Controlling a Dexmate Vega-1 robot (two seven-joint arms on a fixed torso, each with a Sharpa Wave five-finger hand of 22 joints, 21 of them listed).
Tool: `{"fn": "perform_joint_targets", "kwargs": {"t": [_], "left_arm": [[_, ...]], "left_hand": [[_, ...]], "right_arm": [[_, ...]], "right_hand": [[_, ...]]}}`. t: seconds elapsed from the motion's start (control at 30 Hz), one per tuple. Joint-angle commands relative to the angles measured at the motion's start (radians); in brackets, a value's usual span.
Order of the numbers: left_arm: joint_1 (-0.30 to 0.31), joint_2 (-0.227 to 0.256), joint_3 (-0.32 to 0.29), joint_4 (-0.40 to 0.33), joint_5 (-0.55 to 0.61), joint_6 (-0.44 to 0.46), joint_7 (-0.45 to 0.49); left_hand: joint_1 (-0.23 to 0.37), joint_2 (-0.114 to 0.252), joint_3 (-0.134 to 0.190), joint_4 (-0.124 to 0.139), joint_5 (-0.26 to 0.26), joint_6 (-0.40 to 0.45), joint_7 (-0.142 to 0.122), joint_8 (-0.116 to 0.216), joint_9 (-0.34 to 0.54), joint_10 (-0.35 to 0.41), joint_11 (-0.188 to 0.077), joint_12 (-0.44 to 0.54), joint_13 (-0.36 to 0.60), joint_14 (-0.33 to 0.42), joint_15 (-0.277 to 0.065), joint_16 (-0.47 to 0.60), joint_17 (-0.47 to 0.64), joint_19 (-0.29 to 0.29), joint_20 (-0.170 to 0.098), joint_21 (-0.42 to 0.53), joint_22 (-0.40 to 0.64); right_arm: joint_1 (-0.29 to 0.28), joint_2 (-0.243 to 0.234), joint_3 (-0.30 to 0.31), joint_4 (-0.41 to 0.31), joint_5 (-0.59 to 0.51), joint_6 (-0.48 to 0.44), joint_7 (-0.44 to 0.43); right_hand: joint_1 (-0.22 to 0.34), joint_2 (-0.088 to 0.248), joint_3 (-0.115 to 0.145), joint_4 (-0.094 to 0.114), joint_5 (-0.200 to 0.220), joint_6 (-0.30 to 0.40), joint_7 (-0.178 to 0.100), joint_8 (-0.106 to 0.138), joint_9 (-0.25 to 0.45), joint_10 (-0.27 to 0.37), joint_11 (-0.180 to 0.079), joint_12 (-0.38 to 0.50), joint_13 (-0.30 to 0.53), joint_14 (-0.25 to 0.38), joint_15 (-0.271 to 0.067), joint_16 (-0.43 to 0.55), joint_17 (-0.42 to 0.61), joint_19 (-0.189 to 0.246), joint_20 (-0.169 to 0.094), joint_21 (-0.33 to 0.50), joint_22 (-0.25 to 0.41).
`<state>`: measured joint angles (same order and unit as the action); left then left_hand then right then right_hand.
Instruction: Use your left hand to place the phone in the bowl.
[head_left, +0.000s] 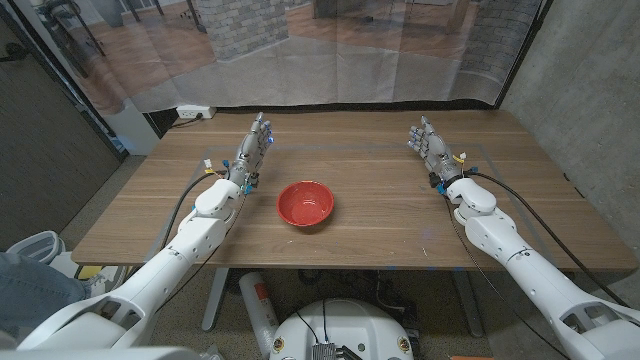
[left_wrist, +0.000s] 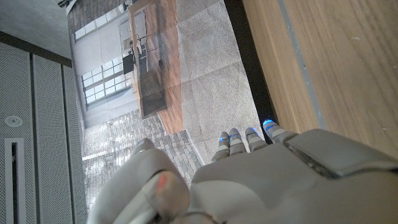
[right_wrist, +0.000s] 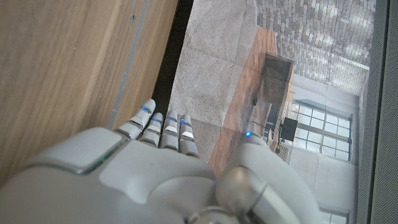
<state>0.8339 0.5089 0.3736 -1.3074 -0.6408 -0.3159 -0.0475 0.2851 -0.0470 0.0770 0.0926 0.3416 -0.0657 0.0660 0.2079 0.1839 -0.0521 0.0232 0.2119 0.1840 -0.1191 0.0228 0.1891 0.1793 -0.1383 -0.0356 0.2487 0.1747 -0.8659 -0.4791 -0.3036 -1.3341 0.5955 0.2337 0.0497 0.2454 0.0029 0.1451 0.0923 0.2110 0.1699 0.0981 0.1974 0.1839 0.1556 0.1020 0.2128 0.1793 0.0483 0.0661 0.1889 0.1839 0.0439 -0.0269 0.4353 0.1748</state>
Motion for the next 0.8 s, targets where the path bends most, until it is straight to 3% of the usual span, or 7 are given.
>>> {"fn": "perform_joint_targets", "kwargs": {"t": [0.03, 0.8], "left_arm": [[0.035, 0.032, -0.007, -0.059, 0.013, 0.011, 0.020], [0.128, 0.087, -0.055, -0.129, 0.000, -0.021, 0.038]], "left_hand": [[0.008, 0.006, 0.000, 0.006, 0.007, 0.006, 0.004, 0.004, 0.005, 0.009, -0.003, 0.005, 0.004, 0.005, 0.001, 0.008, 0.005, 0.005, -0.006, -0.004, 0.003], [0.015, 0.017, 0.000, 0.005, 0.007, 0.017, 0.002, 0.005, 0.006, 0.021, -0.001, 0.006, 0.004, 0.016, 0.003, 0.009, 0.005, 0.014, -0.002, -0.009, 0.003]], "right_arm": [[0.007, 0.007, 0.009, 0.006, -0.009, -0.008, 0.005], [-0.002, 0.016, 0.010, 0.005, -0.013, 0.007, 0.011]], "right_hand": [[0.007, 0.002, 0.004, -0.003, 0.003, -0.001, -0.007, -0.002, 0.003, 0.003, 0.002, 0.000, 0.005, 0.000, 0.007, 0.004, 0.003, 0.010, 0.001, -0.005, 0.001], [0.007, 0.004, 0.002, -0.005, 0.002, -0.004, -0.008, -0.003, 0.004, 0.002, 0.002, -0.001, 0.005, 0.000, 0.005, 0.004, 0.003, 0.010, 0.003, -0.016, 0.001]]}}
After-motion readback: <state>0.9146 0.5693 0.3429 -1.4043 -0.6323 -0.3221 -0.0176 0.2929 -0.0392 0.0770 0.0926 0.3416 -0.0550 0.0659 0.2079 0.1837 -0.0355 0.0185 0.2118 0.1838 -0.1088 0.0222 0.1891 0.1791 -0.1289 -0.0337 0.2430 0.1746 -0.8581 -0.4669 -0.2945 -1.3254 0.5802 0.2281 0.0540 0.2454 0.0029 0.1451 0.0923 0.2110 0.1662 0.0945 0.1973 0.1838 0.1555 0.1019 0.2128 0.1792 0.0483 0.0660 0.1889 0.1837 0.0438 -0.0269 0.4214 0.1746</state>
